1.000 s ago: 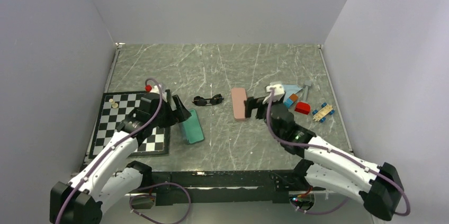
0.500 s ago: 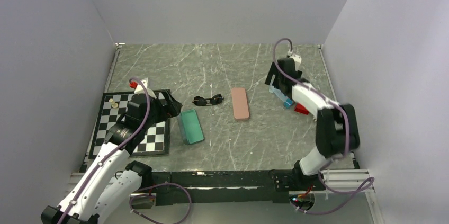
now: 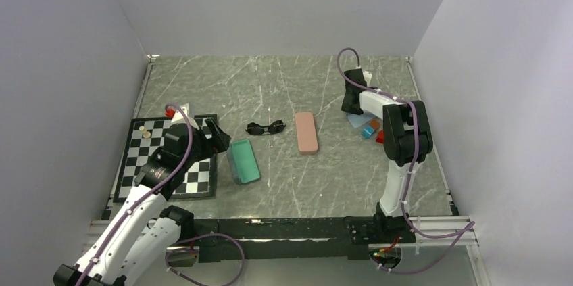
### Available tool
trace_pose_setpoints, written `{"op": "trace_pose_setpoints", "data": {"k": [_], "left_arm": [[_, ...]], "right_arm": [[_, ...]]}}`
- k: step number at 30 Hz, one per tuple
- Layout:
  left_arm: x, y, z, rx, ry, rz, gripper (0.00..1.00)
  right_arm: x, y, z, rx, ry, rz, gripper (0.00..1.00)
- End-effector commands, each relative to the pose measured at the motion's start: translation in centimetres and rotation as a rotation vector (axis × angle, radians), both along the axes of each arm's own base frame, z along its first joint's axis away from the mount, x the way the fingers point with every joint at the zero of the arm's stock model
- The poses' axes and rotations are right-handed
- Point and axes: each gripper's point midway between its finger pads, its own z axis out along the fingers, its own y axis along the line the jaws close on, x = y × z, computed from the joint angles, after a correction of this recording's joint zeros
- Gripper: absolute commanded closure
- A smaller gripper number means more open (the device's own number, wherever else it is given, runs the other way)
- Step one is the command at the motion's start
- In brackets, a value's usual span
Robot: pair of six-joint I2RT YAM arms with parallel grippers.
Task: Organize the sunglasses
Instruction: Pick up the glasses cleaning cloth from the center of the board.
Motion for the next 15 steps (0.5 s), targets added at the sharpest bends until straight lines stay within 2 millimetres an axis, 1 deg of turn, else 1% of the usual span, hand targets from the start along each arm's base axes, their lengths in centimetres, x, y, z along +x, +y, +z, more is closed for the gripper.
{"op": "trace_pose_setpoints", "data": {"k": [1, 2, 4, 5, 6, 7, 9, 12, 13, 15], "left_arm": [[0.5, -0.2, 1.1, -0.016, -0.041, 0.001, 0.01], [0.5, -0.3, 1.1, -0.016, -0.039, -0.002, 0.01], [0.5, -0.5, 1.2, -0.024, -0.042, -0.01, 0.01], [0.5, -0.6, 1.3, -0.027, -0.048, -0.019, 0.01], [0.5, -0.8, 1.5, -0.03, -0.057, -0.031, 0.01], [0.6, -1.1, 1.8, -0.035, -0.07, -0.048, 0.01], [0.6, -2.1, 2.5, -0.054, -0.096, -0.104, 0.01], [1.3, -2.7, 3.3, -0.07, -0.139, -0.13, 0.01], [1.6, -2.9, 3.2, -0.074, -0.149, -0.13, 0.01], [2.6, -3.2, 4.0, -0.08, -0.2, -0.134, 0.01]], "right_arm": [[-0.6, 0.6, -1.6, 0.031, 0.061, 0.014, 0.8], [-0.6, 0.7, -1.3, 0.036, 0.055, 0.024, 0.86], [-0.6, 1.3, -0.2, 0.055, 0.037, 0.051, 0.96], [-0.8, 1.8, 0.6, 0.071, 0.023, 0.074, 0.97], [-0.9, 2.5, 2.1, 0.093, -0.006, 0.097, 0.97], [-1.4, 3.4, 3.1, 0.131, -0.017, 0.127, 0.97], [-2.6, 5.6, 5.6, 0.213, -0.053, 0.189, 0.96], [-6.2, 10.0, 9.5, 0.353, -0.09, 0.332, 0.94], [-8.1, 11.8, 10.7, 0.387, -0.093, 0.39, 0.94], [-12.4, 14.8, 12.6, 0.466, -0.086, 0.501, 0.94]]}}
